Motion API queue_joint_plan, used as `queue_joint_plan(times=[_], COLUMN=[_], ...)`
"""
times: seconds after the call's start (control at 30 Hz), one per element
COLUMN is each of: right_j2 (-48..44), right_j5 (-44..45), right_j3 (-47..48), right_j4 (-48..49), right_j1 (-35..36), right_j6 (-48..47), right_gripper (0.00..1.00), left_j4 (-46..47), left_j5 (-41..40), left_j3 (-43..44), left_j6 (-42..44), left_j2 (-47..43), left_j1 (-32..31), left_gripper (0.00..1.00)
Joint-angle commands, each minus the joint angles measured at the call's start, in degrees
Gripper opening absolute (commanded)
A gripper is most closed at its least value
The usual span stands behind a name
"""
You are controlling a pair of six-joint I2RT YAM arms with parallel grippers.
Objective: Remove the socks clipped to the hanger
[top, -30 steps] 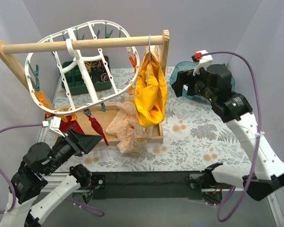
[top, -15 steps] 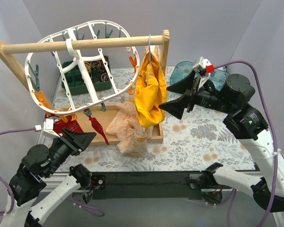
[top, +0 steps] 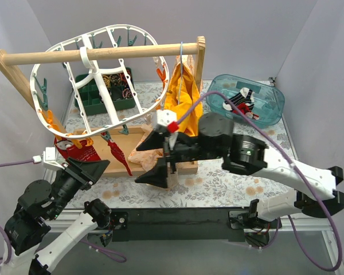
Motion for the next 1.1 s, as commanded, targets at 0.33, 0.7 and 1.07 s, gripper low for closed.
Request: queue_joint_plan(times=[0.33,0.7,1.07], right_j2=[15.6,20.1,23.5], right_j5=[28.9,37.8,47.4], right_j3=[-8.1,-15.6,-15.8], right_j4=[12.5,26.8,31.2], right_j1=[2.1,5.8,7.0], right_j6=[3.9,5.2,3.4], right_gripper=[0.91,0.7,0.37], left_j4=[-3.9,-5.0,-5.6], left_j5=[-4.3,-4.4,-4.1], left_j3=[4.7,4.7,4.1], left_j6=[-0.9,-1.4,-2.3], left_j2=[-4.4,-5.9,-6.8], left_j1=[-0.2,-0.2,-0.2], left_gripper=[0.5,0.5,0.5])
